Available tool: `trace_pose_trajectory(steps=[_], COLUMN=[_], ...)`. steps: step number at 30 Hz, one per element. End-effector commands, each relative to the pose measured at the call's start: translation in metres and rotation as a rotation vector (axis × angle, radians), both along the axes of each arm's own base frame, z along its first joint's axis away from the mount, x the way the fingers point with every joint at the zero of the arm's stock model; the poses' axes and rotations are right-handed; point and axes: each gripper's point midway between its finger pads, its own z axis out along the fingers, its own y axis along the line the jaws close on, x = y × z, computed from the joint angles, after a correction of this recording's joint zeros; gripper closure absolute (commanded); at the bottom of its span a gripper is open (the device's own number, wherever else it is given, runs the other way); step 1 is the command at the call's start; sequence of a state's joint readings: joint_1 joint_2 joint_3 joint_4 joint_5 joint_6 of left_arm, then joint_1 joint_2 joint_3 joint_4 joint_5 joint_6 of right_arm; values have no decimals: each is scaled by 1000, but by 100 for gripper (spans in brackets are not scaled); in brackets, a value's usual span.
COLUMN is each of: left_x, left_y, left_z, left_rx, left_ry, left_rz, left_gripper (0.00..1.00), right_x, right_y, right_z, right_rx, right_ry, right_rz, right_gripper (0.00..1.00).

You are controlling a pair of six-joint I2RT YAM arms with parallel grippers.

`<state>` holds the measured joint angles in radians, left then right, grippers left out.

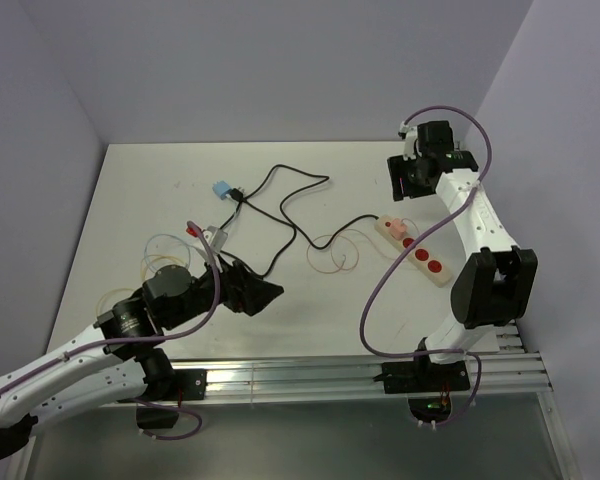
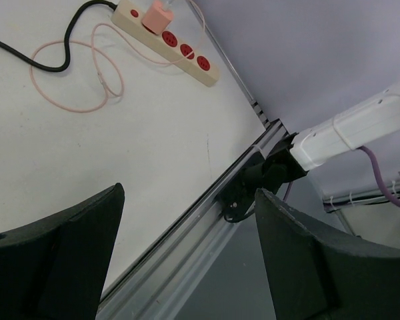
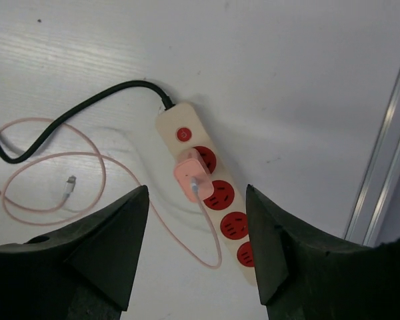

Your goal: Insert the plug

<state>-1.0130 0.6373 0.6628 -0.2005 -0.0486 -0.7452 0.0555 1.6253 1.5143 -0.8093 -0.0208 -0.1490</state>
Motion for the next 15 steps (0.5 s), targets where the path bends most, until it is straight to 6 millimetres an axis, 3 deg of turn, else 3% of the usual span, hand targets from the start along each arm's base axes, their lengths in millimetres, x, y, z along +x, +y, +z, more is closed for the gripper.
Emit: trace_pose_trajectory(steps=[1,5,10,15], left_x=[-3,-2,-3,-11], left_y=[-2,3,1,-5], left_z=[32,36,36,37], left_rx=[-43,-59,-54,-93], left_ry=[-90,-126,-151,-149], left_rz=[-42,-31,-45,-93], left_gripper=[15,14,14,14], right_x=[0,-6,-9,-14], right_y=[21,21,25,18], right_z=[6,-9,-12,-42], right_rx=[93,71,61,35], right_ry=[-26,2,-5,80], right_rz=[180,201,243,228], right_gripper=[33,32,30,30])
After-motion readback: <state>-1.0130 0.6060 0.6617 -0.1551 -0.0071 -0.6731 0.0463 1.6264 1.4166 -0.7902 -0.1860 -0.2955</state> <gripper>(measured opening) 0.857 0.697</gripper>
